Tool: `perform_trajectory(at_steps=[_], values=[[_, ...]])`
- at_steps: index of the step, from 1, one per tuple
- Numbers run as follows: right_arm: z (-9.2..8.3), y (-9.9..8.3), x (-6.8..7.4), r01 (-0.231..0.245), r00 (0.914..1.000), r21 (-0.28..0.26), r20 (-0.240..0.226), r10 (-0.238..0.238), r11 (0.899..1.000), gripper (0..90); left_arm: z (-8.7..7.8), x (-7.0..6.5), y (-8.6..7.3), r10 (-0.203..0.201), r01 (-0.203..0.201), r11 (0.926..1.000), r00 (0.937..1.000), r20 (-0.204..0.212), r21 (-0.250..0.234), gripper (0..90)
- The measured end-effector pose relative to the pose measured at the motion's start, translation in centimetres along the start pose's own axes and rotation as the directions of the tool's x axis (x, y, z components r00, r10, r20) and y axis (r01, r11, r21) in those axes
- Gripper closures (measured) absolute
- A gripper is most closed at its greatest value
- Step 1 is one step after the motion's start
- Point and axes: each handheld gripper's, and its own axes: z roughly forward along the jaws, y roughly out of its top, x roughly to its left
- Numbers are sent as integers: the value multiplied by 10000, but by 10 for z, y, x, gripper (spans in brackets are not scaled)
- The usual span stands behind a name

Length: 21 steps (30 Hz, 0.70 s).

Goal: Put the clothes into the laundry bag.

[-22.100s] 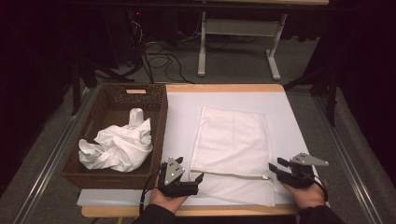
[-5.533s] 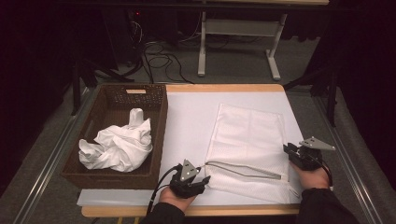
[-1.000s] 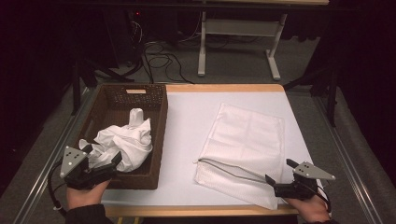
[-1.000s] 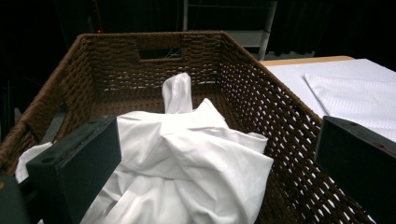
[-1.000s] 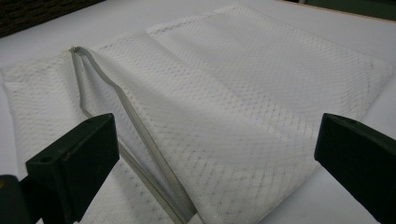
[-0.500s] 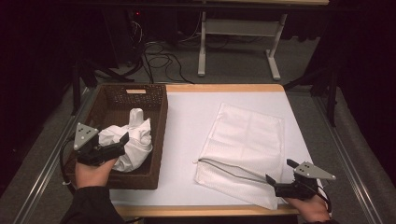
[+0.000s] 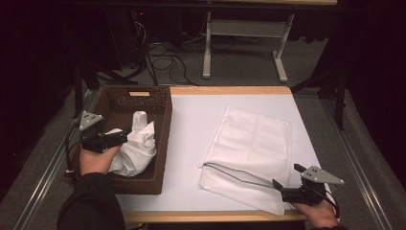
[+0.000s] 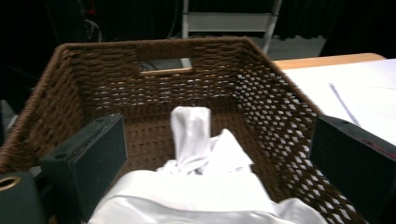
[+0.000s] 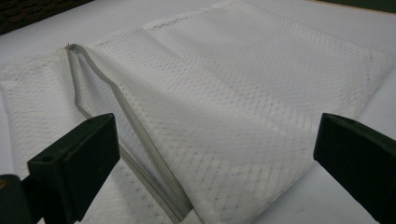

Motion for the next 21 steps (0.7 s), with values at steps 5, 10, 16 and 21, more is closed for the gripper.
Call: perform_trajectory(at_steps=[5, 10, 16, 21], values=[[0, 0, 0, -21, 10000, 34, -19, 21, 10000, 9, 12, 6, -4, -334, 315, 9936, 9993, 153, 1086, 23], [0, 0, 0, 39, 10000, 9, -47, -39, 10000, 9, 27, 7, -8, -238, 227, 9621, 9997, 6, 2719, 0], [0, -1, 0, 6, 10000, 40, -44, -5, 10000, 9, 46, 2, -15, 184, -193, 8889, 9998, 63, 4578, 0], [-1, -1, -1, 47, 10000, 18, -47, -47, 10000, 9, 58, 3, -22, 50, -118, 8177, 9999, 134, 5755, 0]])
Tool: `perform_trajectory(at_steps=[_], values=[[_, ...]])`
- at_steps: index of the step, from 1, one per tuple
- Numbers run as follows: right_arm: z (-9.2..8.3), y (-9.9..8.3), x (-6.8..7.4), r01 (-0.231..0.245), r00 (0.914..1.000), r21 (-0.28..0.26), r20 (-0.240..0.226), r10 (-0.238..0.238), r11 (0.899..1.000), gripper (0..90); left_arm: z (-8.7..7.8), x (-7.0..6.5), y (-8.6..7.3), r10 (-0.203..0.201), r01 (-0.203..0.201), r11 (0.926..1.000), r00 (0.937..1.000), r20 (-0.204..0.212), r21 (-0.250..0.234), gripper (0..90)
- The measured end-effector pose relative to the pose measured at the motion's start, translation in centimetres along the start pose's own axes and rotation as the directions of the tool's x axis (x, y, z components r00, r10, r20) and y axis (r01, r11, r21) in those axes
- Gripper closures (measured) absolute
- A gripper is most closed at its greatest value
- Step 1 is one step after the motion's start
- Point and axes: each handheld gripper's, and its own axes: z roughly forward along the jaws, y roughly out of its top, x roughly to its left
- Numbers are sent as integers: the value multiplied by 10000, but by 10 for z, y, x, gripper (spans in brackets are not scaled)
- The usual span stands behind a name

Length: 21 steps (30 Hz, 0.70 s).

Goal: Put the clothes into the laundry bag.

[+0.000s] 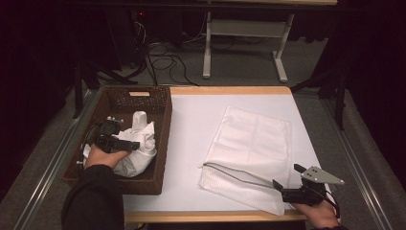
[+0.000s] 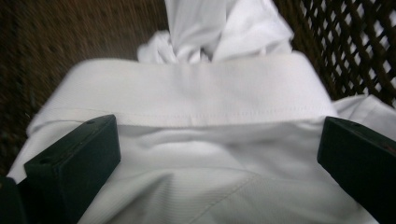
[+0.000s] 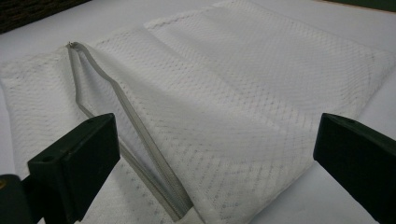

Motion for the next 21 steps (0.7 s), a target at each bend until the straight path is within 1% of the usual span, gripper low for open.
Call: perform_trajectory(at_steps=[2, 3, 5, 6, 8, 10, 11, 12, 14, 15, 17, 19, 21], values=[[0, 0, 0, -12, 10000, -6, 2, 12, 10000, 9, 8, -1, 0, -65, 46, 9977, 9996, 276, 674, 0], [0, 0, 0, -12, 10000, -7, 0, 12, 10000, 9, 12, -2, 0, -27, -19, 9942, 9991, 427, 1080, 0], [0, 0, 0, -7, 10000, 7, 6, 7, 10000, 9, 20, -4, 0, -38, -64, 9845, 9983, 578, 1750, 0], [0, -1, 0, -4, 10000, 9, 10, 4, 10000, 10, 23, -5, 0, 18, -135, 9790, 9984, 573, 2036, 0], [0, -1, 0, -21, 10000, 24, 10, 21, 10000, 10, 28, -8, 0, 149, -258, 9707, 9988, 475, 2389, 3], [0, -1, 0, -4, 10000, 24, 10, 4, 10000, 10, 31, -8, 0, 183, -290, 9642, 9989, 431, 2635, 4], [0, -1, 0, -19, 10000, 47, 17, 19, 10000, 10, 32, -9, 0, 202, -281, 9618, 9993, 319, 2723, 6], [0, -1, 0, -21, 10000, 52, 17, 21, 10000, 10, 34, -10, 0, 251, -279, 9587, 9996, 136, 2829, 23], [0, -1, 0, -82, 10000, 60, 0, 82, 9999, 10, 35, -12, -1, 515, -391, 9553, 9981, -349, 2931, 90], [0, -1, 0, -43, 10000, 55, 2, 43, 10000, 11, 36, -13, -1, 576, -409, 9545, 9972, -482, 2955, 131], [0, -1, 1, -38, 10000, 61, -2, 38, 10000, 11, 36, -15, -2, 795, -543, 9529, 9942, -727, 2985, 176], [0, -1, 1, -77, 10000, 102, -17, 77, 9999, 12, 36, -15, -2, 877, -577, 9526, 9923, -879, 2988, 225], [1, -1, 1, -16, 10000, 91, -17, 16, 10000, 12, 35, -15, -2, 893, -571, 9541, 9913, -970, 2941, 276]])
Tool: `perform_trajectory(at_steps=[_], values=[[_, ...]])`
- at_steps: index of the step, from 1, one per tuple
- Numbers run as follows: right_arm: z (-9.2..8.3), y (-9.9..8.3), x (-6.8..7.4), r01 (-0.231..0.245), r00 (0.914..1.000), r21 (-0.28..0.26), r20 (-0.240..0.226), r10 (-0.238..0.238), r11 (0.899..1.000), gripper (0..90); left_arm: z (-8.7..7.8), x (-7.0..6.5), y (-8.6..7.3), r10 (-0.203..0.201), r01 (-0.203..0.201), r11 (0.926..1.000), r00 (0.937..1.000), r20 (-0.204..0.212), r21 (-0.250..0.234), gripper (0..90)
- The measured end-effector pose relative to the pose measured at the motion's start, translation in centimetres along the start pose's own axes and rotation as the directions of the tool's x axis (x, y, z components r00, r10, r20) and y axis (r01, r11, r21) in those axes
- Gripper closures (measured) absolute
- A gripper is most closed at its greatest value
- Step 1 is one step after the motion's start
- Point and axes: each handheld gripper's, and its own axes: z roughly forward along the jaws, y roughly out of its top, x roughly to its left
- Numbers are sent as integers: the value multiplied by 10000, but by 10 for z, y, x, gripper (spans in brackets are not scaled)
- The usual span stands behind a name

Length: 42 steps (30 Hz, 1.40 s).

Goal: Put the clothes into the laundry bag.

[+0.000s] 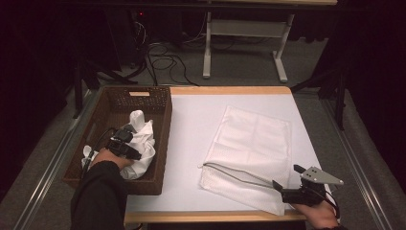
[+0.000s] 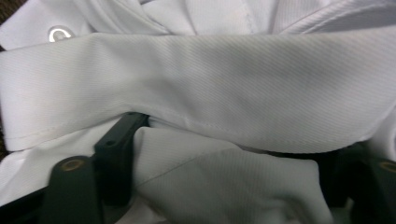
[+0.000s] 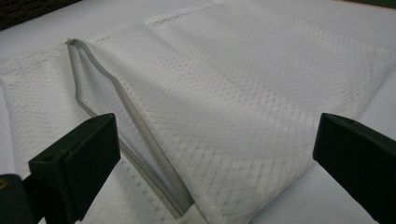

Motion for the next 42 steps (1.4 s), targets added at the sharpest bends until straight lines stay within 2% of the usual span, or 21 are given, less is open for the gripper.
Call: perform_trajectory(at_steps=[7, 12, 16, 22, 26, 30, 35, 38, 42], values=[[0, 0, 0, -22, 10000, -16, 3, 22, 10000, 14, -3, -1, -1, 199, -202, 9997, 9994, -294, -119, 468], [-1, 0, 0, -52, 10000, -12, -2, 52, 10000, 16, -4, -1, -1, 339, -345, 9992, 9990, -298, -202, 585], [-1, 0, 0, -62, 10000, -9, -7, 62, 10000, 17, -5, -2, -1, 383, -390, 9988, 9989, -259, -290, 638], [-1, 0, 0, -66, 10000, -18, -17, 66, 10000, 19, -9, -1, -1, 239, -244, 9987, 9997, -104, -454, 680], [-1, 0, 0, -62, 10000, -42, -15, 62, 10000, 19, -13, 1, -1, 79, -69, 9963, 9999, 117, -861, 697], [-1, 0, 0, -107, 9999, -34, -6, 107, 9999, 19, -19, 2, -2, -8, 52, 9893, 9995, 304, -1458, 705], [-1, 0, 0, -44, 10000, -57, -21, 43, 10000, 19, -27, 4, -5, -55, 166, 9740, 9987, 497, -2258, 707], [-1, 0, 0, -84, 10000, -53, -24, 84, 10000, 19, -32, 4, -7, -73, 207, 9633, 9987, 510, -2678, 706], [-1, 0, 0, -55, 10000, -75, -39, 55, 10000, 19, -38, 4, -10, -62, 224, 9413, 9988, 492, -3369, 707]])
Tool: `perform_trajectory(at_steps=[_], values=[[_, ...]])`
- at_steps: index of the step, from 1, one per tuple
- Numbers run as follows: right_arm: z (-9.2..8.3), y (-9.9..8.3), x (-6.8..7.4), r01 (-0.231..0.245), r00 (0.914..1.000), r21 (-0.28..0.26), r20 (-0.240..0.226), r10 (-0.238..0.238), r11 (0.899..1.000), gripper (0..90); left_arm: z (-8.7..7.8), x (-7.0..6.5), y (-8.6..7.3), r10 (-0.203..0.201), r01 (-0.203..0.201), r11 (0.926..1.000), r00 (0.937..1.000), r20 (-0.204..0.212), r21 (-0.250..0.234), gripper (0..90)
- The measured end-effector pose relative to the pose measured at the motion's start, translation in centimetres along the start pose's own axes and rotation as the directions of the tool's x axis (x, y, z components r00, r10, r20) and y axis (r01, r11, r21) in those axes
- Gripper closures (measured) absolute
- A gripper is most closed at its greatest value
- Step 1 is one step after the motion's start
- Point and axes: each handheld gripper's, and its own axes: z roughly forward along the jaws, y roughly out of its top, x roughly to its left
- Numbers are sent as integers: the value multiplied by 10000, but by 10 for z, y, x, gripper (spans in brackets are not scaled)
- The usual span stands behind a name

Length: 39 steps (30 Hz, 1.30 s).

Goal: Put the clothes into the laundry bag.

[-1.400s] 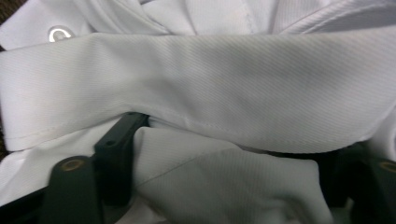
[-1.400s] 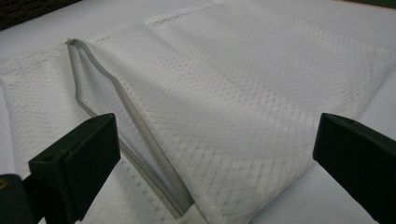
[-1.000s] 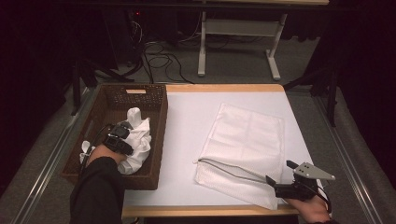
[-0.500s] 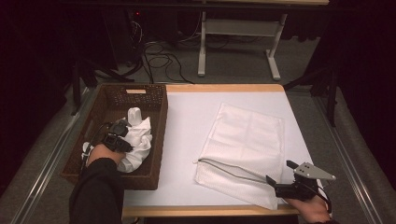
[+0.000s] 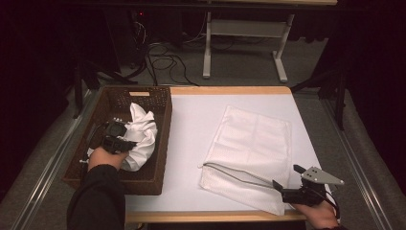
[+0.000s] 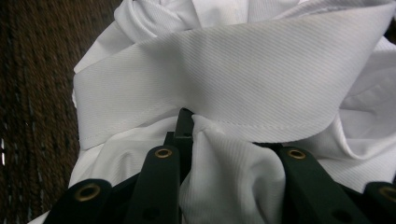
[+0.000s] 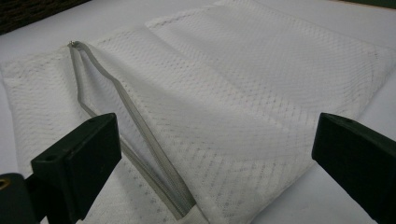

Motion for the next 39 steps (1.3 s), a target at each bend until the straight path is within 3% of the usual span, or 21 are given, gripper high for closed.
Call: perform_trajectory(at_steps=[4, 9, 16, 20, 23, 34, 39], values=[[0, 0, 0, -22, 10000, 7, -5, 22, 10000, 19, -7, -1, -1, 116, -122, 9974, 9999, -84, -708, 707], [0, 0, 1, -68, 10000, 31, -2, 68, 10000, 19, -15, -2, -3, 218, -256, 9885, 9994, -270, -1492, 706], [0, 0, 0, -38, 10000, 33, -17, 38, 10000, 19, -26, -6, -6, 496, -624, 9652, 9972, -564, -2539, 706], [1, 0, 1, -56, 10000, 29, -20, 56, 10000, 19, -31, -6, -8, 427, -564, 9504, 9978, -515, -3060, 706], [1, 0, 0, -24, 10000, 15, -26, 24, 10000, 19, -35, -5, -10, 331, -478, 9377, 9983, -482, -3441, 706], [1, -1, 1, -23, 10000, 44, -27, 23, 10000, 20, -49, -4, -18, 100, -313, 8805, 9988, -476, -4729, 706], [1, -1, 1, -14, 10000, 37, -28, 14, 10000, 21, -54, -3, -22, -48, -188, 8503, 9990, -435, -5260, 706]])
